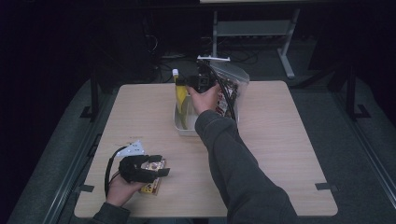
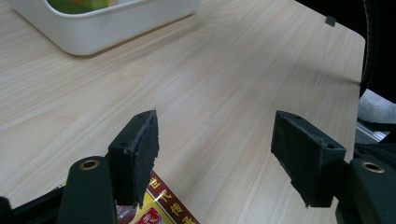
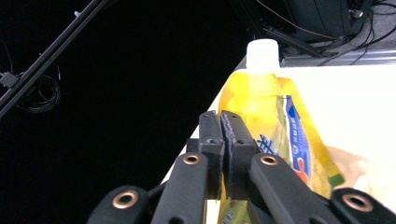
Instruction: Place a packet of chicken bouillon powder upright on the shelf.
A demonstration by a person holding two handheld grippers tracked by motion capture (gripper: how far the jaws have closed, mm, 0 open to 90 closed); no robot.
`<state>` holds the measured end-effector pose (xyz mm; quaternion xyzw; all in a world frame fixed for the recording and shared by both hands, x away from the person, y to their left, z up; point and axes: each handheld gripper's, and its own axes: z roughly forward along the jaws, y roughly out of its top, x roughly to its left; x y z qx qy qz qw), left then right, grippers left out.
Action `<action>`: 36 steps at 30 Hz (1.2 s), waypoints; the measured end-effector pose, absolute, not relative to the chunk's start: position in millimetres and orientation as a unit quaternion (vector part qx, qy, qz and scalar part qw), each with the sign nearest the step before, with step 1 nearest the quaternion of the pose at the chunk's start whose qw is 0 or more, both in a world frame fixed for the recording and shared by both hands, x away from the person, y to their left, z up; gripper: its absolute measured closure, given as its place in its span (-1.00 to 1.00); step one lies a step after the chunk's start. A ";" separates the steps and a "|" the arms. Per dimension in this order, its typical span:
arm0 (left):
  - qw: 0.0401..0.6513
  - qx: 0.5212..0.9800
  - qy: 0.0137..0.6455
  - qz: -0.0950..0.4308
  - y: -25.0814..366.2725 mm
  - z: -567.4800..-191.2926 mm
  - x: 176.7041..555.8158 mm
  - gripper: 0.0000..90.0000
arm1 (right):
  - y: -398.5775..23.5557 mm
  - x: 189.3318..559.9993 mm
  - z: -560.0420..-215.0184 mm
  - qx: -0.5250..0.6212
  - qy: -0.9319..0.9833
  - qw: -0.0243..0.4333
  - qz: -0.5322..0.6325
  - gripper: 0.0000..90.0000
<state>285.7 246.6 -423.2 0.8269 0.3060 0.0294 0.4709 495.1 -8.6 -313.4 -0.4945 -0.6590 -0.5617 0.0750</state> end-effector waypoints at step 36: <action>0.461 0.829 0.313 0.037 247.6 -424.9 285.1 -0.34 | -19.6 478.7 -309.6 -0.475 -0.680 0.120 -0.545 0.61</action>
